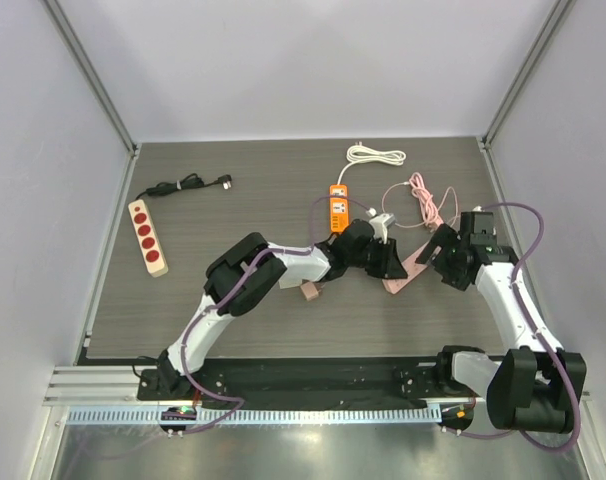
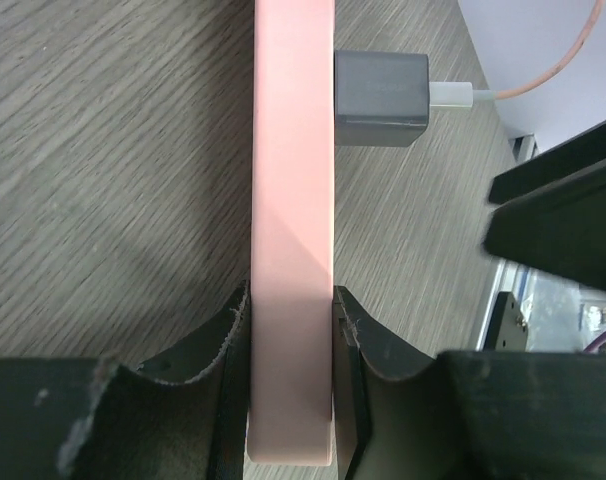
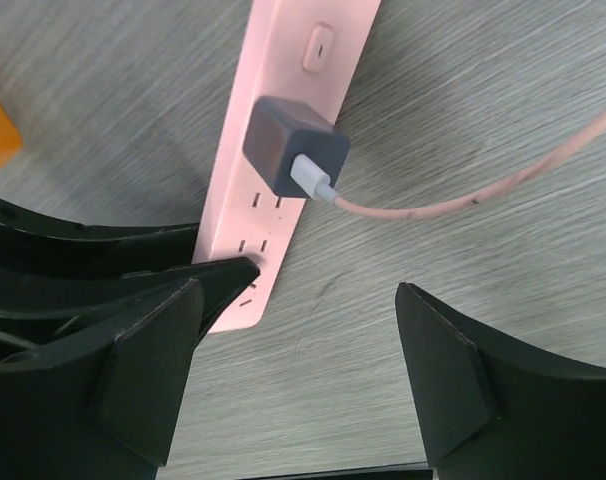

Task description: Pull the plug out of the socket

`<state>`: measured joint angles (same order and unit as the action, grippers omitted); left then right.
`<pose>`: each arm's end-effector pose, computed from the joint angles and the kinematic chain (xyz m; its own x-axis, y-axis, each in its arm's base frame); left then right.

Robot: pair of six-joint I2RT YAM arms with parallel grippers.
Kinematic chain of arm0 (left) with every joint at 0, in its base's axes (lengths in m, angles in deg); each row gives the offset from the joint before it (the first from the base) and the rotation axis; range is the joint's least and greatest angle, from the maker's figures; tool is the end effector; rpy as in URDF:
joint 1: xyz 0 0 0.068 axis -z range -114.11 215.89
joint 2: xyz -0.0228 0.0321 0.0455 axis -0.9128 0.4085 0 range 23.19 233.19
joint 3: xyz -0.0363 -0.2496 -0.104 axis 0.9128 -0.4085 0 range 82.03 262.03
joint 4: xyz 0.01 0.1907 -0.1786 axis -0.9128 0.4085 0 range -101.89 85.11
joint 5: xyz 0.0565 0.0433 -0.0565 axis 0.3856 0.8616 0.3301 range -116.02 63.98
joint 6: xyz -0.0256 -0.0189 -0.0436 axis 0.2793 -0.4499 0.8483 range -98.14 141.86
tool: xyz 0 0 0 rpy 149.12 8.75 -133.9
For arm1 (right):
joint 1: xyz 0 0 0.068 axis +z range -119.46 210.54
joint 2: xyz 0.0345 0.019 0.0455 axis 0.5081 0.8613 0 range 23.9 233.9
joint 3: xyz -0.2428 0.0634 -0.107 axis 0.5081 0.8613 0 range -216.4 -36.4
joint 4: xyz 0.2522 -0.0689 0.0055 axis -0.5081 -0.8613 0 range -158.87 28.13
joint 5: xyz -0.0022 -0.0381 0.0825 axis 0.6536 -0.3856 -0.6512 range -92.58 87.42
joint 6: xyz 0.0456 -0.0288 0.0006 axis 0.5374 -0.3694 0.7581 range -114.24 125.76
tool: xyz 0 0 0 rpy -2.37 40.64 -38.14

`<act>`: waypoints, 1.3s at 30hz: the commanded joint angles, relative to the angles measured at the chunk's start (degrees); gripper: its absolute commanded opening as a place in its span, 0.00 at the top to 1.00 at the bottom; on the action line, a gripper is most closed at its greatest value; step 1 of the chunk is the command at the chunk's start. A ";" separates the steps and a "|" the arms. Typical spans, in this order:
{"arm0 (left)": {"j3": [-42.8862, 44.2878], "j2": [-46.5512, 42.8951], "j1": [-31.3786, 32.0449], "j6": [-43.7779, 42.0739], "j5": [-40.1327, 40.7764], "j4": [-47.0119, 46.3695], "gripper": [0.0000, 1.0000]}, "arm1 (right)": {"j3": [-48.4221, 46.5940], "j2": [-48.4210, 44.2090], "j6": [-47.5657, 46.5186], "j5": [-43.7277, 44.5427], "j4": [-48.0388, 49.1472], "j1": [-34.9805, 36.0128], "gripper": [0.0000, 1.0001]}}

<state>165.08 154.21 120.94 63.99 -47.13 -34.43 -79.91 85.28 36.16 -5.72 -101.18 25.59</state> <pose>0.2752 -0.4161 0.1248 -0.8203 0.0814 -0.5661 0.5403 0.4348 -0.7204 0.2039 -0.0157 0.2350 -0.6936 0.5671 -0.4443 0.4724 0.8236 0.3138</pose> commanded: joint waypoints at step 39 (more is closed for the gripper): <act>-1.66 4.68 -3.10 3.05 2.21 8.04 1.00 | 8.18 9.28 12.50 -4.16 28.41 -4.54 0.40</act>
<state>164.84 156.51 118.88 70.13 -50.93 -38.93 -70.36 93.92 48.00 -9.85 -75.39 21.35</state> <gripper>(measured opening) 0.317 0.613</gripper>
